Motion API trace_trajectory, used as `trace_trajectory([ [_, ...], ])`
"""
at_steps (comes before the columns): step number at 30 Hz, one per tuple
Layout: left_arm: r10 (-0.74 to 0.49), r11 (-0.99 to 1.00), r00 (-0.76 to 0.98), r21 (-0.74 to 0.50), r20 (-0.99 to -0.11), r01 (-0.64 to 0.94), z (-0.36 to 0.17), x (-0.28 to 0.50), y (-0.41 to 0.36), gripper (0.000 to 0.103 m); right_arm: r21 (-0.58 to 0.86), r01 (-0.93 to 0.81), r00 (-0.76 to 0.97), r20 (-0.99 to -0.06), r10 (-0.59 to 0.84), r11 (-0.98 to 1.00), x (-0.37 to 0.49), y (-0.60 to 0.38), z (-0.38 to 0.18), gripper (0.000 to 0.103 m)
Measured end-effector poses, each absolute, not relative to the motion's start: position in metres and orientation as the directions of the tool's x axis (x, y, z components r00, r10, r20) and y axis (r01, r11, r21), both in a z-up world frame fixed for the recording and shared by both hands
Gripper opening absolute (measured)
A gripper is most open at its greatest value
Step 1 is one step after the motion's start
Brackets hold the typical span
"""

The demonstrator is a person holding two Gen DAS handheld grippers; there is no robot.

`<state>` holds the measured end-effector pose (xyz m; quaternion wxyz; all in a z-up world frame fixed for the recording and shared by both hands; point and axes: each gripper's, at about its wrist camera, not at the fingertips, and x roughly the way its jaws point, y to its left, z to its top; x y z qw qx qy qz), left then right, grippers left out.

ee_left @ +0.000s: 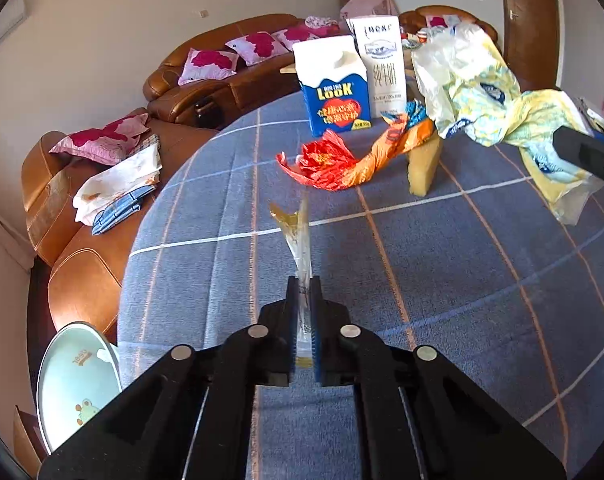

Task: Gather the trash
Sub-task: 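Carry the clear bottle and yellow wrapper over the light-blue bin with both grippers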

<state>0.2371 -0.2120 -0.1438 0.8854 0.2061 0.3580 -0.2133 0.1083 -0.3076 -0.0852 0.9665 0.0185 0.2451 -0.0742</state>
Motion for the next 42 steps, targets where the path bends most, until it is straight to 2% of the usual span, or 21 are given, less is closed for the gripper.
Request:
trace_trajectory([
  [7,-0.24,0.852,0.697,0.197,-0.676,0.485,-0.119,0.223,-0.182,0.003,-0.002,0.117,0.879,-0.465,-0.104,0.993,0.12,-0.286,-0.08,0.009],
  [13,-0.177,0.89,0.782,0.242,-0.598,0.387,-0.1,0.211,-0.153,0.003,-0.017,0.071,0.891,-0.448,-0.071,0.997,0.131,-0.261,-0.075,0.009],
  [19,-0.11,0.907,0.823,0.281,-0.558,0.312,-0.092,0.203,-0.131,0.003,-0.038,0.035,0.899,-0.435,-0.048,0.999,0.146,-0.238,-0.074,0.009],
  [42,0.065,0.948,0.841,0.297,-0.538,0.117,-0.086,0.205,-0.04,0.003,-0.118,-0.129,0.898,-0.434,0.065,0.985,0.184,-0.158,-0.079,0.009],
])
